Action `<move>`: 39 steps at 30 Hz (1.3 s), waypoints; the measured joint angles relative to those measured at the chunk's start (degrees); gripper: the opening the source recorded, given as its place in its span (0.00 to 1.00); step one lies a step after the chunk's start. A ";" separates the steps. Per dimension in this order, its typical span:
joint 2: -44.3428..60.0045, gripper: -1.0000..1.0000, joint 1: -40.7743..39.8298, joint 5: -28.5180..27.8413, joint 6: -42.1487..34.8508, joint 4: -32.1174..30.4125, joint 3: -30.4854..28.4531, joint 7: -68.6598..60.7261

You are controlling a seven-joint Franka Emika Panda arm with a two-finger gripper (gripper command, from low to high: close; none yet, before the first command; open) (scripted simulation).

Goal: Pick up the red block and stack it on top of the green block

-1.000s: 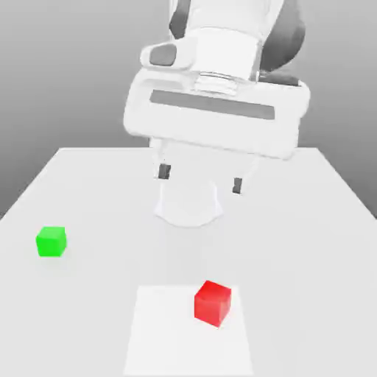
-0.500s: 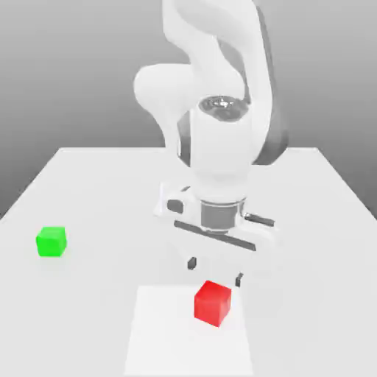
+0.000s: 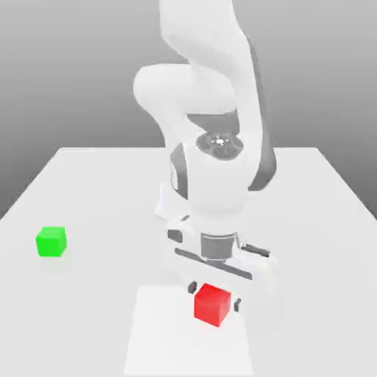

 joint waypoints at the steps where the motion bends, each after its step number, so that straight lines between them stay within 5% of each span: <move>1: 0.00 0.00 0.00 0.00 0.00 0.00 0.00 0.00; 7: 0.19 0.00 0.31 -0.07 0.26 0.00 -0.31 0.06; 24: -13.46 0.00 -3.62 12.77 -10.92 -1.99 6.81 -9.30; 28: -15.00 0.00 -3.23 11.61 -12.32 -2.79 1.67 -7.61; 39: -19.50 0.00 -26.02 6.98 -15.70 -4.35 -11.04 0.37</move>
